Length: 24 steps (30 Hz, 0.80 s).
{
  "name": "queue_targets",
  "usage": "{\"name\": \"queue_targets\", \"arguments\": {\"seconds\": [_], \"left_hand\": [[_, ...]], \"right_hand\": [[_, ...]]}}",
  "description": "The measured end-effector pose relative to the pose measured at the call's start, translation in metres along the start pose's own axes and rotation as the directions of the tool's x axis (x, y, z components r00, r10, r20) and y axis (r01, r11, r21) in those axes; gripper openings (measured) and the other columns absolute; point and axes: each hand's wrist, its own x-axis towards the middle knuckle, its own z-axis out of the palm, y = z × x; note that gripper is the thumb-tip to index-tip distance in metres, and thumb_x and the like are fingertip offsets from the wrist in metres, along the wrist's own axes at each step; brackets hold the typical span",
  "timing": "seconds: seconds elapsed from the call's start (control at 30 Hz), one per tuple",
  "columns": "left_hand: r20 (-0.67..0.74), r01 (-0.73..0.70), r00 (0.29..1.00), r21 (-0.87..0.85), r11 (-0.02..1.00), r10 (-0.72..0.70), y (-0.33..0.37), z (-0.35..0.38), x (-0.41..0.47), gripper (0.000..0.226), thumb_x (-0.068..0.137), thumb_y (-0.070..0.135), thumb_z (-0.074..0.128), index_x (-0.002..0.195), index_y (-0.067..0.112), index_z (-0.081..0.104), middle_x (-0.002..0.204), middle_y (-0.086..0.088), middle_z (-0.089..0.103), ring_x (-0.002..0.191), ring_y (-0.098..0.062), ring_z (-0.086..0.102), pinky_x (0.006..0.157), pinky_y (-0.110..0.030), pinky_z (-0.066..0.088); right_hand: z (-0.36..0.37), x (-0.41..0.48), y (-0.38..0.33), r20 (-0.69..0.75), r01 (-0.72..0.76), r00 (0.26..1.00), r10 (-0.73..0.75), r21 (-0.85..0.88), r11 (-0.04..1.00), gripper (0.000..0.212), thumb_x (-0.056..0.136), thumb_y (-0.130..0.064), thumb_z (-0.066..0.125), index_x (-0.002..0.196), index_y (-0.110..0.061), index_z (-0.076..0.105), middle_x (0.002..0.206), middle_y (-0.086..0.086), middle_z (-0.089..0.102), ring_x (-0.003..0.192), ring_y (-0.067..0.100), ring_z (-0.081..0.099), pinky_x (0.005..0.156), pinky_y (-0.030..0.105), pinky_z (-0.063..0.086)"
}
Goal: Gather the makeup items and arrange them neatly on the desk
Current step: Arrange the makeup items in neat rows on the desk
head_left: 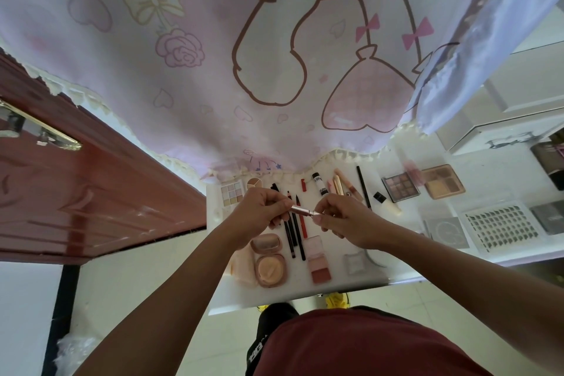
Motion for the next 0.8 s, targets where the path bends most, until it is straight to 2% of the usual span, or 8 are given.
{"name": "queue_targets", "arguments": {"seconds": [0.27,0.63,0.8], "left_hand": [[-0.031,0.033,0.999,-0.036,0.999,-0.034,-0.001,-0.008,-0.001,0.014,0.094,0.009,0.061,0.085,0.004,0.07,0.064,-0.007,0.062,0.049,-0.008,0.049,0.048,-0.017,0.041],[-0.016,0.063,0.998,-0.051,0.997,-0.064,-0.005,-0.012,0.005,0.013,0.093,0.009,0.062,0.086,0.003,0.07,0.065,-0.008,0.062,0.05,-0.008,0.05,0.049,-0.018,0.041],[-0.035,0.055,0.998,-0.023,0.998,-0.056,-0.005,-0.008,0.017,0.007,0.092,0.004,0.062,0.09,0.001,0.068,0.066,-0.009,0.063,0.052,-0.011,0.053,0.05,-0.02,0.044]], "right_hand": [[-0.002,0.0,0.009,-0.028,-0.015,0.999,0.015,0.023,1.0,0.012,0.093,-0.025,0.064,0.097,-0.014,0.061,0.076,0.0,0.064,0.056,0.003,0.047,0.056,0.024,0.041],[-0.005,0.0,0.017,-0.065,-0.016,0.998,0.013,-0.047,0.999,0.01,0.093,-0.027,0.064,0.096,-0.017,0.062,0.084,-0.001,0.064,0.065,0.006,0.058,0.064,0.021,0.05],[-0.006,0.002,0.023,-0.111,-0.042,0.994,0.016,-0.234,0.971,0.014,0.091,-0.037,0.065,0.094,-0.023,0.064,0.085,-0.006,0.066,0.08,0.012,0.061,0.079,0.036,0.052]]}}
